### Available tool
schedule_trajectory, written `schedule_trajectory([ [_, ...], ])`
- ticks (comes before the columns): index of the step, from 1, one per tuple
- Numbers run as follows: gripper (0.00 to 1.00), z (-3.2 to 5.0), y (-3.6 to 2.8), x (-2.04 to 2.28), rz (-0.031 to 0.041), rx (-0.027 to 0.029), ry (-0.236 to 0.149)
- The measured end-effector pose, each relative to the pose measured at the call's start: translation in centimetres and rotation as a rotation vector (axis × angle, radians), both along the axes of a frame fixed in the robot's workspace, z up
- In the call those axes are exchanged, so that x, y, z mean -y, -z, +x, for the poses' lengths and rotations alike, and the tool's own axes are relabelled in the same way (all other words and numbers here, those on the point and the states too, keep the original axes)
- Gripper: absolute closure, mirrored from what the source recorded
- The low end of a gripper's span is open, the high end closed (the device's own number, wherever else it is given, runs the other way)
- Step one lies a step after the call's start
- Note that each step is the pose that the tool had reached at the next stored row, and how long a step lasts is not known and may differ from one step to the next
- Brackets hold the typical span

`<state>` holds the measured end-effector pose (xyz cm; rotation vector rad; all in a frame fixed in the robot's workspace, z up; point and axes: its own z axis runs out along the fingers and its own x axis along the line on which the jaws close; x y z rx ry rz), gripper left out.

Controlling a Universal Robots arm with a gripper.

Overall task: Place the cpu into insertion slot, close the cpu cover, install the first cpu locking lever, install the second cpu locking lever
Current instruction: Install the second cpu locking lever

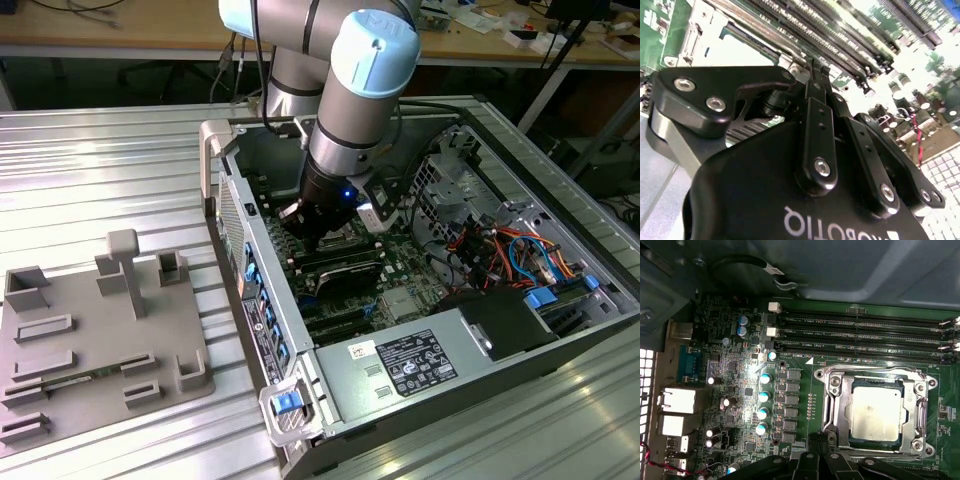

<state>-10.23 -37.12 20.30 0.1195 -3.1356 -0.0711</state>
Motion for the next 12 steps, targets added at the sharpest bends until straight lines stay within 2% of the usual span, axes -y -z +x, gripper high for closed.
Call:
schedule_trajectory([
  [3,0.89,0.00,0.02,-0.09,0.0006,-0.0007,-0.001],
  [4,0.89,0.00,0.03,-0.10,-0.0021,-0.0007,-0.001],
  [8,0.89,0.00,0.05,0.01,-0.0027,-0.0009,-0.001],
  [12,0.89,0.00,0.04,0.14,-0.0094,-0.0011,-0.001],
])
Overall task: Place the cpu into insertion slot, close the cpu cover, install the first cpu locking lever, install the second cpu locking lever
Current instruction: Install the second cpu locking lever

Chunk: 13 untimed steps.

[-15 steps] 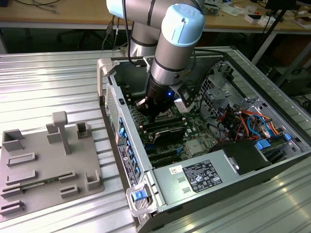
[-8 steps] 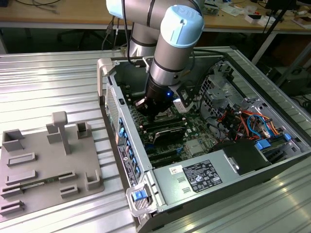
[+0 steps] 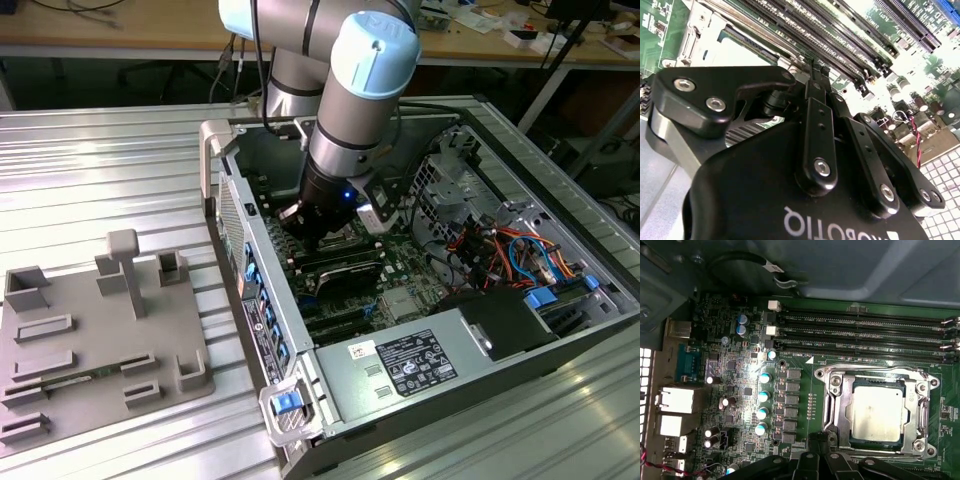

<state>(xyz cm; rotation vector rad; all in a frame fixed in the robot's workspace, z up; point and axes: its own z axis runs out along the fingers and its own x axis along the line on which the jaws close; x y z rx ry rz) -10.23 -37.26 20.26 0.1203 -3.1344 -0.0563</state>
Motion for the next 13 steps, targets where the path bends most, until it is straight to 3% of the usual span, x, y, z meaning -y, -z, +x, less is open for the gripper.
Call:
schedule_trajectory([
  [8,0.89,0.00,-0.09,0.03,-0.0021,0.0000,0.000],
  [13,0.89,0.00,-1.32,0.02,-0.0024,-0.0002,0.000],
])
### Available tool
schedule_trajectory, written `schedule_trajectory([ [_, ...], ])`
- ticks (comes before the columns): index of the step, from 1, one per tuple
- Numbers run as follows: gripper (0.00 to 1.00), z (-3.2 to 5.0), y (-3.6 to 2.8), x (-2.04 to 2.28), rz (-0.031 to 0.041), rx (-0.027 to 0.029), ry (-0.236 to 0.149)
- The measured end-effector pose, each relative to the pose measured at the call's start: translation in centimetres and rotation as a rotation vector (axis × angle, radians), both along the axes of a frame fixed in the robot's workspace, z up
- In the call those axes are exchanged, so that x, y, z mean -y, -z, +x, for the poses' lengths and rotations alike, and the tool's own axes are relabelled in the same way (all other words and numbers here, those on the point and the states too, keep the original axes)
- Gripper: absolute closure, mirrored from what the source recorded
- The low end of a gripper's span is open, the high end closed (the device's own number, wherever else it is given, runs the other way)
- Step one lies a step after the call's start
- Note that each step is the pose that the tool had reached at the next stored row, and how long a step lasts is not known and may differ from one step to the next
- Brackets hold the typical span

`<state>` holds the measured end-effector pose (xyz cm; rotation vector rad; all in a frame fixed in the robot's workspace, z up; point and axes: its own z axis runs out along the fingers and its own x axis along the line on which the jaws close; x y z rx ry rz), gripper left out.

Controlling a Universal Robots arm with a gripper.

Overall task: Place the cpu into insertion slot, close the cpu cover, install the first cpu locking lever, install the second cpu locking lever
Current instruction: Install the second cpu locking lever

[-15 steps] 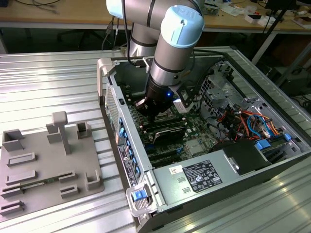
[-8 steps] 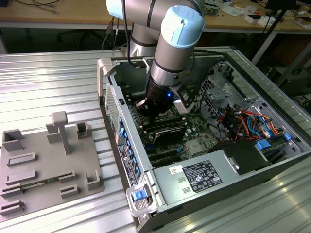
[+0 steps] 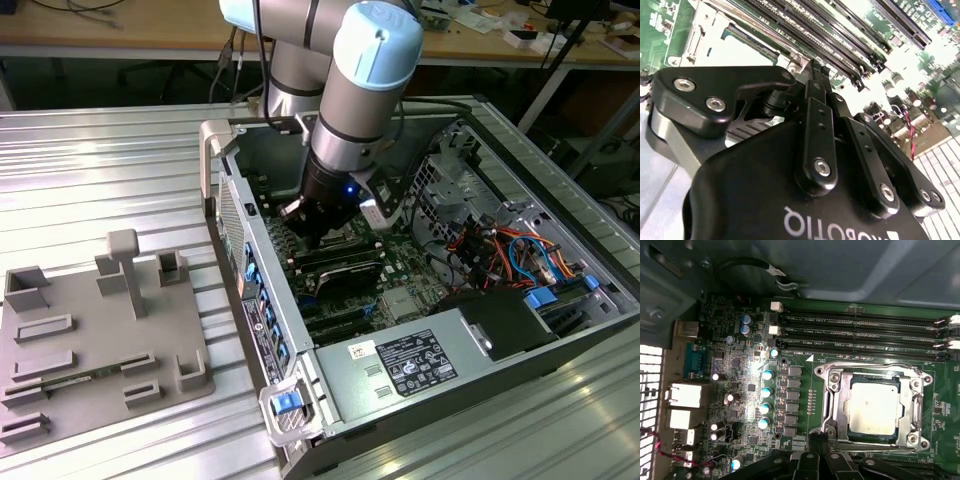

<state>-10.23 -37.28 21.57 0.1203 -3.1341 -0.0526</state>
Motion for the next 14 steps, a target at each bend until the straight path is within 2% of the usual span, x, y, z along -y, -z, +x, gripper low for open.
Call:
schedule_trajectory([
  [5,0.89,0.00,-1.15,0.00,-0.0001,0.0000,0.000],
  [14,0.89,0.00,-1.30,-0.01,0.0000,0.0000,0.000],
])
